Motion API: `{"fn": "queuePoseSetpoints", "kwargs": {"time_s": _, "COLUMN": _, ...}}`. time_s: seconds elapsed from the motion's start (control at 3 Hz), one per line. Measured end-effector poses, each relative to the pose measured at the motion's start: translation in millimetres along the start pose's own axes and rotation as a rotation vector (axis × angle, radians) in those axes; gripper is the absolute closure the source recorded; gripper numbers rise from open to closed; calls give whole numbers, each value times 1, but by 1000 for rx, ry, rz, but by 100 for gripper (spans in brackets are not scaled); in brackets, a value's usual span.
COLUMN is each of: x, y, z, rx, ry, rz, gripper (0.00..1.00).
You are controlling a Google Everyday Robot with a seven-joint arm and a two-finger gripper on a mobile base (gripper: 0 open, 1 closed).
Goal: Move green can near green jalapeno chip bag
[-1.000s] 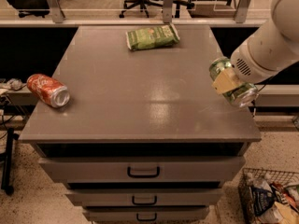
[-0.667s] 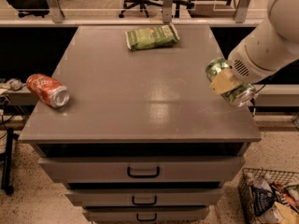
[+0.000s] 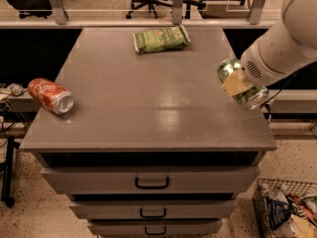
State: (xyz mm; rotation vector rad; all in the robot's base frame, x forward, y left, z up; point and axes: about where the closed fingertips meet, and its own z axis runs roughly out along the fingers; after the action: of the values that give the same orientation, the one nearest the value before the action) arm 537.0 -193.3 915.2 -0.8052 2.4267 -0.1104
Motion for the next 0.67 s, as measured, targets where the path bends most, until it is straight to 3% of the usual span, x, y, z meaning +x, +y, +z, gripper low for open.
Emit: {"fn": "queuePoseSetpoints", "kwargs": {"time_s": 0.67, "x": -52, "y": -44, "z": 15, "rx": 94, "ry": -152, "rz": -8, "gripper": 100}}
